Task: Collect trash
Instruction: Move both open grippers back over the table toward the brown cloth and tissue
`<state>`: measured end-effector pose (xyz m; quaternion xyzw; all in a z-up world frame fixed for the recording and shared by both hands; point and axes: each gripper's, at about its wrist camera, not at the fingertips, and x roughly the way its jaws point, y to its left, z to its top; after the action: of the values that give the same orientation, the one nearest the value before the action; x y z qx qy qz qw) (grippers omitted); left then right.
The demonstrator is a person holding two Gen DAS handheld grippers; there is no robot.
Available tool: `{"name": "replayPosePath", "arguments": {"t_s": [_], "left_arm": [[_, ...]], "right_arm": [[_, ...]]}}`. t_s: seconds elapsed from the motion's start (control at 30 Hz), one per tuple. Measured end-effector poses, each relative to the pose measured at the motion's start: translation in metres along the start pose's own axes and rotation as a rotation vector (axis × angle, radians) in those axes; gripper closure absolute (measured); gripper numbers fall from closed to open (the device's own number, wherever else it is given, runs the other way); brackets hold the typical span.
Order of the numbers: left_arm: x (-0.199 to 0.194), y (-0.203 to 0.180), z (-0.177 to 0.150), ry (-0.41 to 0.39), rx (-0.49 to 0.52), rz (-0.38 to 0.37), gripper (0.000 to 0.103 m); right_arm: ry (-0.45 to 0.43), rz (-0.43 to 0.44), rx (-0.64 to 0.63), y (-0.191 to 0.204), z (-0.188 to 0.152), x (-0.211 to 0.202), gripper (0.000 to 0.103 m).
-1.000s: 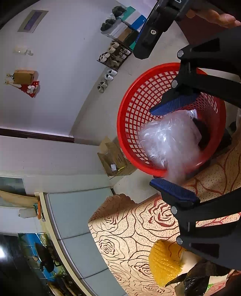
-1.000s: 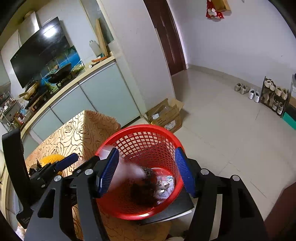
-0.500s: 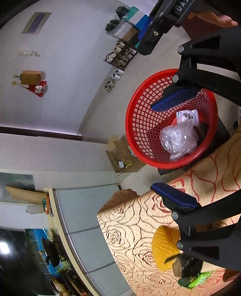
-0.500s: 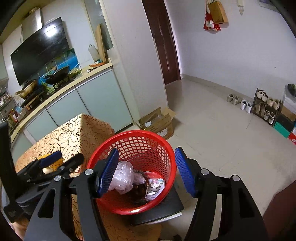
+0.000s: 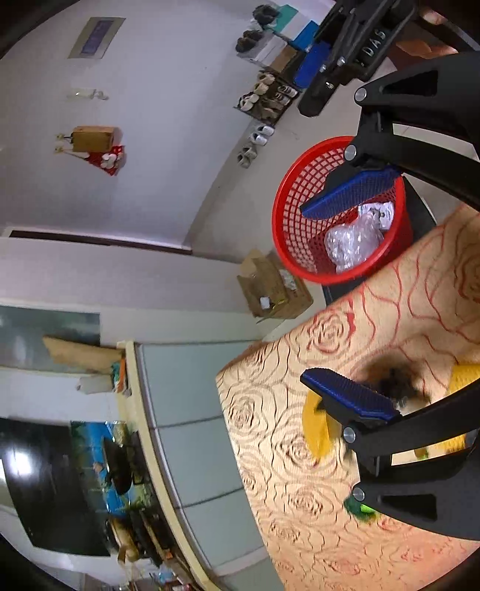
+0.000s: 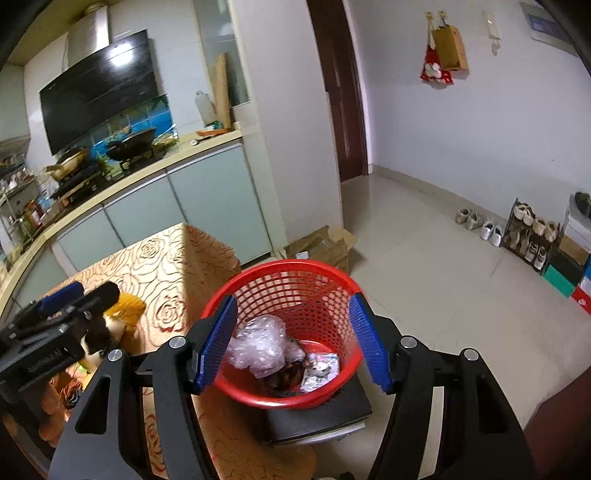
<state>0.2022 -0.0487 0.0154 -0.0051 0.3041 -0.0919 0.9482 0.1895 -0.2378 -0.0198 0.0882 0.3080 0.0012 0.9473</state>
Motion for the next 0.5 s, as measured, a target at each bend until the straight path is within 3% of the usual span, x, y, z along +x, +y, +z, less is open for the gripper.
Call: {"name": "replayPosePath", "arguments": {"t_s": [0.13, 0.5], "left_arm": [[-0.022, 0.02, -0.001, -0.027, -0.032, 0.023, 0.022], [-0.076, 0.094, -0.016, -0.077, -0.094, 0.16, 0.021]], "right_arm": [[-0.017, 0.017, -0.028, 0.018, -0.005, -0.008, 0.036], [-0.006, 0.111, -0.116, 0.072, -0.014, -0.015, 0.036]]}}
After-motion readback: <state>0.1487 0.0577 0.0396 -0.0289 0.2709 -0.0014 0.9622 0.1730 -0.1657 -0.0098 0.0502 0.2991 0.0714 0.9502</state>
